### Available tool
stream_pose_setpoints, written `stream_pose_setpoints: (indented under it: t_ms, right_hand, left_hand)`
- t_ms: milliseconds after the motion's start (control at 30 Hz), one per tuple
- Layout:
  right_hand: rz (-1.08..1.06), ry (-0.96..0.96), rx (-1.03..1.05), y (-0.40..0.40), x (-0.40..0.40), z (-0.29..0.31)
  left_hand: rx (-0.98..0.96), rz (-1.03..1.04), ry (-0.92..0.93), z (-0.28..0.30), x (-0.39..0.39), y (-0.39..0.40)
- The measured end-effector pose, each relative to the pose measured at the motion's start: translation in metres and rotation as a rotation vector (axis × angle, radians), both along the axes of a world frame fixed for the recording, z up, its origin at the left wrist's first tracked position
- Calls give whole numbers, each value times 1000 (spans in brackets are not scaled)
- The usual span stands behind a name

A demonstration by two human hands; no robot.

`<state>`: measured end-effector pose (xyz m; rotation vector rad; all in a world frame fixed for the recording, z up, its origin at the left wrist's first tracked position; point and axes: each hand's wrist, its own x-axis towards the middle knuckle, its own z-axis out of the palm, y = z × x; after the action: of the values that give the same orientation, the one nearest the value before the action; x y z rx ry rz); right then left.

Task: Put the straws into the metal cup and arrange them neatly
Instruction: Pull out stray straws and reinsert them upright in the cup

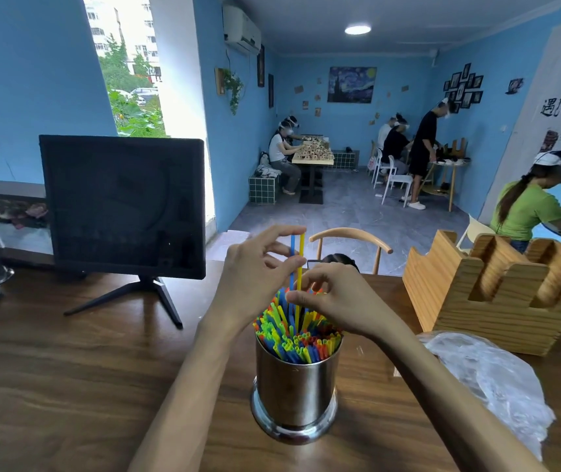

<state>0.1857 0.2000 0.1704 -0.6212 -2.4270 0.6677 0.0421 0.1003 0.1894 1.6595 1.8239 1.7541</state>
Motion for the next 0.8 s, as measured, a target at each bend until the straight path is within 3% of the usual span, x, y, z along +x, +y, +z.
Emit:
stream_pose_setpoints:
  t_ms: [300,567,800]
  right_hand:
    - [-159,101,-196,36,14,-4]
    - [-124,-141,-257,43,2,-17]
    - [-119,-145,-251,43,-2,-15]
  left_hand:
    - [-136,-49,78,-45,-13,4]
    - [-343,-31,139,-43,-21,3]
    - [-346,-29,88,-46,-17,-3]
